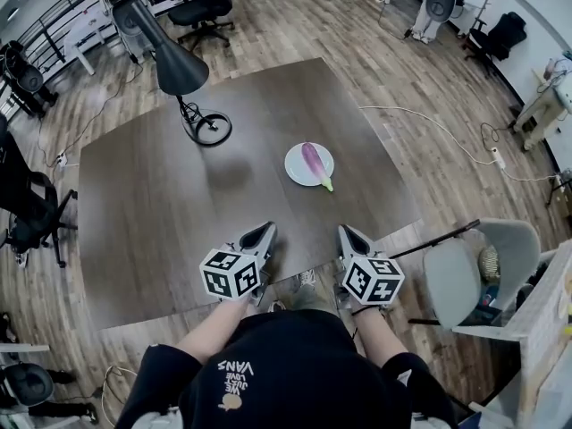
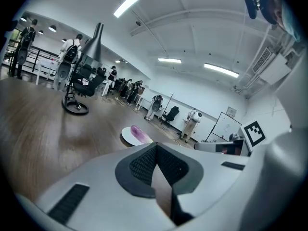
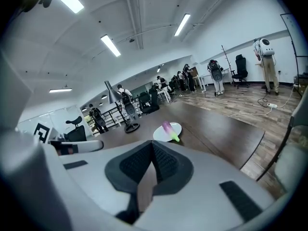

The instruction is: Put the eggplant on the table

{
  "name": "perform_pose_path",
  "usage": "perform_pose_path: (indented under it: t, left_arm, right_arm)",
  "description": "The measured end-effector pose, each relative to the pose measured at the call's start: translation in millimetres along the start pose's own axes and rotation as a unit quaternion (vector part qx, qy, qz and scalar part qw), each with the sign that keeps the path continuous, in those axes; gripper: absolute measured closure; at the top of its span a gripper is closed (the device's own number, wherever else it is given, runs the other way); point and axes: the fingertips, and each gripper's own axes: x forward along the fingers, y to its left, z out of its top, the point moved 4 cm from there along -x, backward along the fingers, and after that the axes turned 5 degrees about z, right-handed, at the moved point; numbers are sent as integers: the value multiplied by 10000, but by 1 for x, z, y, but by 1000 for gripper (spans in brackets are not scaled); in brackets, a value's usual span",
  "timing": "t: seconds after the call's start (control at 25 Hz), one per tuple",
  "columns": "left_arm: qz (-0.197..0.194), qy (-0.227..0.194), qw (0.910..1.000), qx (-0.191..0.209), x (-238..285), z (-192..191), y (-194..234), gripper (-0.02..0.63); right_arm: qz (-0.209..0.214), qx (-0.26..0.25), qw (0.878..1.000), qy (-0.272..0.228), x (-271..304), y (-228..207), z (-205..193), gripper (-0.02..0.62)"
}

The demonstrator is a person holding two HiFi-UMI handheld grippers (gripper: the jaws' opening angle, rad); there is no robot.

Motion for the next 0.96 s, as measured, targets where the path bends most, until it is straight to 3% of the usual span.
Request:
perform_pose_path:
  t: [0.96]
  left_arm:
    - [-37, -131, 9999, -27, -18, -4, -2, 595]
  right_arm:
    - [-91, -178, 9998, -49, -11, 16, -5, 577]
